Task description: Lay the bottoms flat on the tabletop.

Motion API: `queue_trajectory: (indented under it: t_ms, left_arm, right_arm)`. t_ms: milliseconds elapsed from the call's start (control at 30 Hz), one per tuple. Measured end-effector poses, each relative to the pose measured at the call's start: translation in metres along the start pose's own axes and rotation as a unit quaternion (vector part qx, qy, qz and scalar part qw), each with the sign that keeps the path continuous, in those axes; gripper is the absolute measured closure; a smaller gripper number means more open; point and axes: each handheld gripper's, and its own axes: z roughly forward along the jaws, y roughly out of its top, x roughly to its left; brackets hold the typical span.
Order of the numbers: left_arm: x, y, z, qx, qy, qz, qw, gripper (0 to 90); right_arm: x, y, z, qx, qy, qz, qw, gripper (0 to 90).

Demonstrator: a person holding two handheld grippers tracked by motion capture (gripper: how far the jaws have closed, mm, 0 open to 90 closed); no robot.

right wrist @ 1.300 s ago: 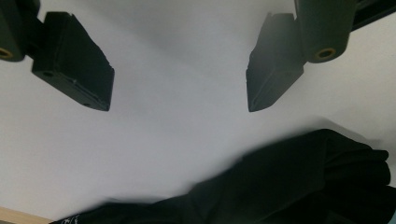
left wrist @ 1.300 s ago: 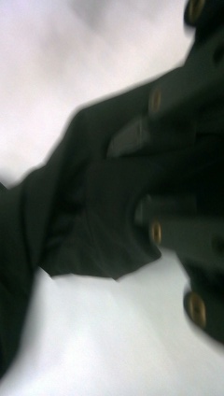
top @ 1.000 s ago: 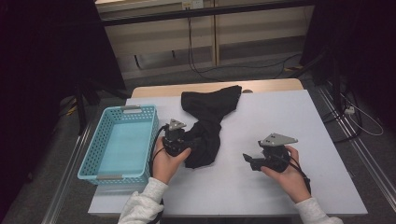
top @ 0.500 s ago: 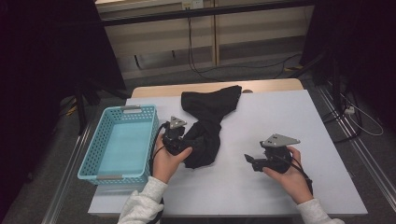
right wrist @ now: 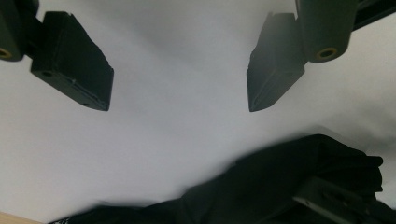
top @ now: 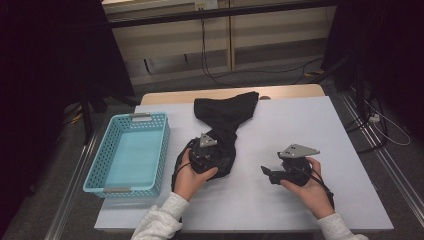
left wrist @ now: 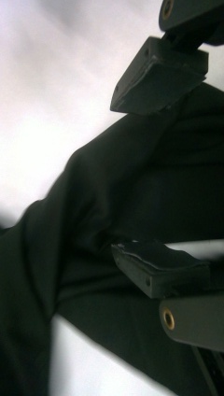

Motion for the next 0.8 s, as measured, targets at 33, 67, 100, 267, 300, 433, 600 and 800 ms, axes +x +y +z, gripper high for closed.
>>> queue_trajectory:
  t_ms: [33,67,100,267,300,433,600,800]
  left_arm:
    - [-0.001,-0.002,0.003,0.007,0.000,0.002,1.0000,32.3]
    - [-0.001,-0.003,0.005,0.012,0.001,0.004,0.9999,33.3]
    - [-0.001,-0.005,0.007,0.019,-0.002,0.001,0.9998,33.7]
    - [-0.002,-0.009,0.011,0.026,-0.011,0.003,0.9996,45.9]
    - [-0.003,-0.008,0.011,0.030,-0.017,0.006,0.9994,51.1]
    - [-0.007,-0.007,0.011,0.039,-0.014,0.010,0.9991,69.1]
    - [-0.007,-0.005,0.010,0.042,-0.010,-0.012,0.9990,81.3]
    - [-0.001,0.004,-0.002,0.025,-0.011,-0.030,0.9992,83.6]
  right_arm:
    - [0.000,0.000,-0.001,-0.001,-0.001,0.001,1.0000,22.9]
    - [-0.001,-0.001,-0.001,-0.001,-0.001,0.002,1.0000,22.9]
    - [-0.001,-0.001,-0.002,-0.001,-0.002,0.004,1.0000,22.9]
    - [-0.002,-0.001,-0.002,-0.001,-0.002,0.003,1.0000,22.9]
    - [-0.002,-0.002,-0.001,0.000,-0.002,0.003,1.0000,22.9]
    - [-0.001,-0.003,0.001,0.004,-0.001,0.002,1.0000,23.0]
    - [0.000,-0.003,0.002,0.006,0.001,0.002,1.0000,23.0]
    - [0.001,-0.004,0.004,0.006,0.005,-0.001,1.0000,22.7]
